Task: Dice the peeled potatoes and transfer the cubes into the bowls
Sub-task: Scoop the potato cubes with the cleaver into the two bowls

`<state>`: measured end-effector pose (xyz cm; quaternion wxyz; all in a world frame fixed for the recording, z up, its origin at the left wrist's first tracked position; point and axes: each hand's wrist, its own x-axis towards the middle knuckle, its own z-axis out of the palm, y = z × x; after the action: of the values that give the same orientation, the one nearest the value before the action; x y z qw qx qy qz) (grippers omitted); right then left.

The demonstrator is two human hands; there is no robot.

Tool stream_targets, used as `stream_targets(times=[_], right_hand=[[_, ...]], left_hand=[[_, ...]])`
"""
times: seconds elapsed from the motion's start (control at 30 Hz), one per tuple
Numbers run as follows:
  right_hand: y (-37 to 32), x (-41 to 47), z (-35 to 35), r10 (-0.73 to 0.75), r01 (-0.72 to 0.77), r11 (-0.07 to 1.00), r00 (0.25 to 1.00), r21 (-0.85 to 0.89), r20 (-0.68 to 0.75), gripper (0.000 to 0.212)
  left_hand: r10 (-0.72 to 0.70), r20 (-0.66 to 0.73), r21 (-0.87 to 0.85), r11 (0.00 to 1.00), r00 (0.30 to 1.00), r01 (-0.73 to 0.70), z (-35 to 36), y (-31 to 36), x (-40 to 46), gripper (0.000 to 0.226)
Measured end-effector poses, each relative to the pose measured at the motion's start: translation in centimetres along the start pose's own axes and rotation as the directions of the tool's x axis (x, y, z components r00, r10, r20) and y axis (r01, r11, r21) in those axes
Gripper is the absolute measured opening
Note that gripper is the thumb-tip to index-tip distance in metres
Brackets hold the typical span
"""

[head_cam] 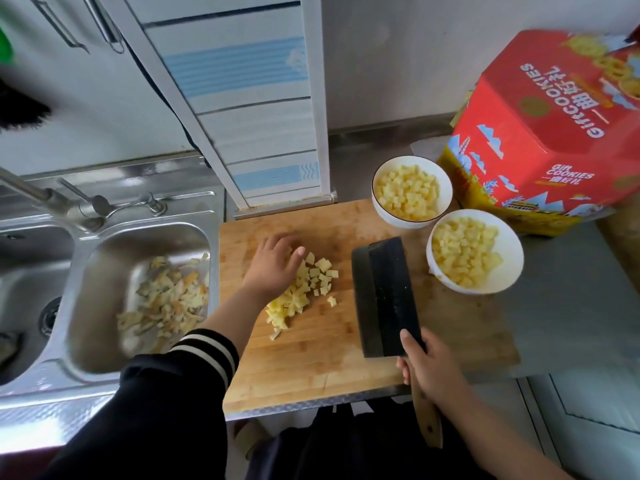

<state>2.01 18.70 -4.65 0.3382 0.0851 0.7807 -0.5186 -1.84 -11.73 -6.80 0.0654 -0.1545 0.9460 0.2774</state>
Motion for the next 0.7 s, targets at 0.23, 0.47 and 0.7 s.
stream_targets(times=[0.23,0.47,0.7], right_hand=[[-1.4,1.2,1.2,0.062,-0.066,0.996,0.996,0.053,0.068,0.029],[-3.8,4.0,3.2,0.125,-0.128,0.992,0.986,0.015,0.113,0.042],[-6.2,5.0,6.9,0.153,-0.153,0.988,0.962,-0.02,0.227,0.054]], left_hand=[[-0.017,-0.129,-0.259,0.966,0.992,-0.017,0.7,-0.7,-1.6,0.07],[-0.113,-0.074,-0.348,0.934,0.991,0.081,1.5,-1.2,-3.2,0.065],[-0.329,-0.109,-0.672,0.72,0.938,0.174,2.1,1.0,-3.9,0.06]])
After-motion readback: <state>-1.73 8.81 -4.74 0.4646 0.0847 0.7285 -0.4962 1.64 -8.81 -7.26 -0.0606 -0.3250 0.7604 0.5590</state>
